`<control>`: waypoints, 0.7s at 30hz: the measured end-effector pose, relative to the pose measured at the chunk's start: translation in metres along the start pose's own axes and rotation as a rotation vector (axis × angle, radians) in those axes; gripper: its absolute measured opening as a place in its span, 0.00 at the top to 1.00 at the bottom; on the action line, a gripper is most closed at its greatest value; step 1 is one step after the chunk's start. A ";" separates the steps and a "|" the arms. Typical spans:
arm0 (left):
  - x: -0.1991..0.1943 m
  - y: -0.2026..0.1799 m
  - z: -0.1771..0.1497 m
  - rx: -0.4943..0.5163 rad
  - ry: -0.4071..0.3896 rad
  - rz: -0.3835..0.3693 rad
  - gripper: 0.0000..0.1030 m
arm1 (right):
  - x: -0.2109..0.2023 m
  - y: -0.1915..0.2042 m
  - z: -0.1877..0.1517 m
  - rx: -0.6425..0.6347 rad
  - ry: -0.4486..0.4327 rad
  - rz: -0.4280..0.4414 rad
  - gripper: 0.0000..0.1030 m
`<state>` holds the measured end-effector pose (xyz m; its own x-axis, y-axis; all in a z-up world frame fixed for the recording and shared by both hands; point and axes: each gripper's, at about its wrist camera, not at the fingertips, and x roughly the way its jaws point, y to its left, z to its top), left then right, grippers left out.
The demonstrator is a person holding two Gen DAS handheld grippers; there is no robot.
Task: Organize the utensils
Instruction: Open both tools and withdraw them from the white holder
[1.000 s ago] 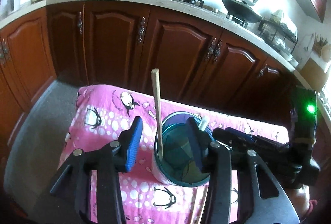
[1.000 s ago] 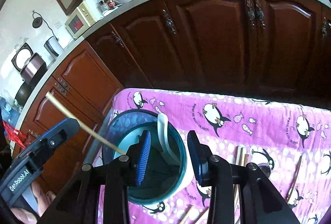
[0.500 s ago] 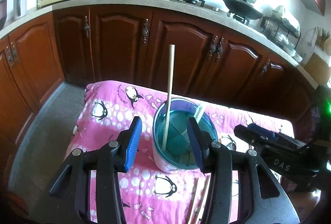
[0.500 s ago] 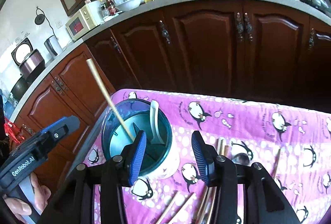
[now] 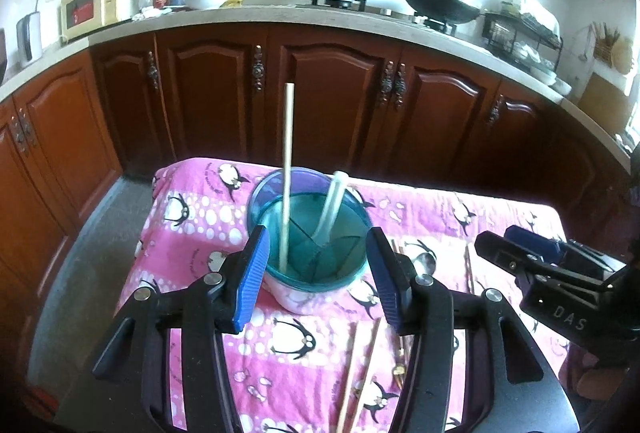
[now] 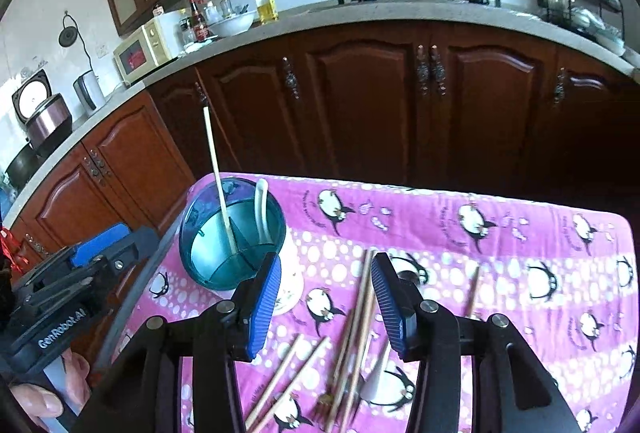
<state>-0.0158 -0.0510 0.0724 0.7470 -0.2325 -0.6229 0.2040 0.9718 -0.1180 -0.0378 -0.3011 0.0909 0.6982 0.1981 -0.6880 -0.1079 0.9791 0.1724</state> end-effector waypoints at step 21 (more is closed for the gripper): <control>0.000 -0.057 -0.026 0.104 0.034 -0.049 0.40 | -0.036 -0.048 -0.037 0.035 0.012 -0.102 0.49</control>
<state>-0.0439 -0.1053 0.0586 0.7130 -0.2764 -0.6444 0.3059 0.9496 -0.0689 -0.0839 -0.3534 0.0819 0.6959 0.0984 -0.7113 -0.0116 0.9920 0.1259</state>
